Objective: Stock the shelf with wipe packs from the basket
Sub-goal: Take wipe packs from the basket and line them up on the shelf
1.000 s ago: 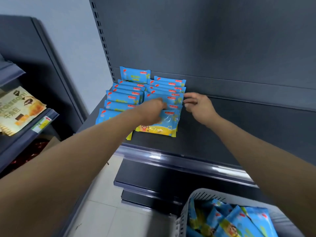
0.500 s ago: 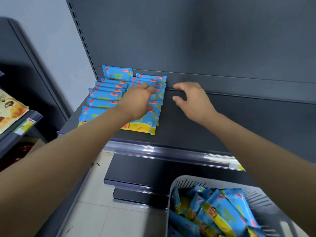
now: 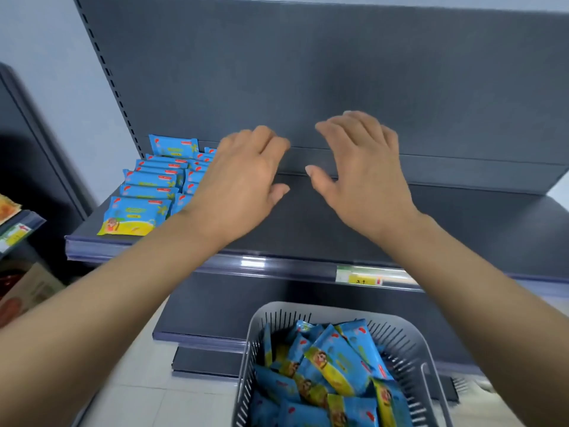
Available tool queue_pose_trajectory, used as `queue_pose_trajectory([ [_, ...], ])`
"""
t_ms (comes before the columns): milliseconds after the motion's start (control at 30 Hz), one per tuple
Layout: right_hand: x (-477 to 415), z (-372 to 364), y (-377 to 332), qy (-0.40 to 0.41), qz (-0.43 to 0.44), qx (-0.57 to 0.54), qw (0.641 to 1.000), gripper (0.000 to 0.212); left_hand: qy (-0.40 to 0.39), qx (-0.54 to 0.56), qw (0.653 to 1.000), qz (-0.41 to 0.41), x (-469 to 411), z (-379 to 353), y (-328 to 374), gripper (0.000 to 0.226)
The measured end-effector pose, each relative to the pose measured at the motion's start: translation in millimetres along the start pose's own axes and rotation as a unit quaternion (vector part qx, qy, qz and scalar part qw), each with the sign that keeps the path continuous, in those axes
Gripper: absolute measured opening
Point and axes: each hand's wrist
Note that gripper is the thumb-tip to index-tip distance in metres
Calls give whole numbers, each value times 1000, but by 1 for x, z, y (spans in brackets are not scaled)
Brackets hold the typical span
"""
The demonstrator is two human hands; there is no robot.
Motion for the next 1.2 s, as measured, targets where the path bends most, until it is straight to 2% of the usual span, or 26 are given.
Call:
queue_pose_trajectory([
  [200,37,40,17,53,0,-6,999,49,66,-8,998,10,6,28,51,49],
  [333,71,44,34,29,-14,-28,999,44,50,12,999,5,25,21,84,48],
  [433,104,27,48,-47,-37,-57,997,39,-28,54,998,-1,46,-9,109,48],
  [567,152,-24,60,-207,-42,-60,976,33,-183,85,979,17,82,-70,132,46],
  [700,189,-77,72,-347,-55,-108,930,30,-301,111,946,44,118,-124,135,46],
  [800,205,-111,78,-412,-79,-147,896,31,-379,112,915,86,140,-157,129,44],
  [900,219,-145,80,-497,-71,-121,857,36,-425,138,888,109,158,-180,123,38],
  [967,229,-166,78,-555,-68,-101,823,48,-436,144,881,111,168,-192,120,35],
  [1033,238,-182,75,-581,-82,-95,804,60,-439,144,879,121,177,-201,116,34],
  [1200,247,-210,62,-556,-140,-98,813,70,-486,139,847,164,193,-222,97,49],
])
Point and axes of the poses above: each hand's wrist, its own x-axis away from the middle knuckle, its own z-axis out of the back of the hand, y = z × x, and after that the axes turned 7 degrees about -y, right-handed
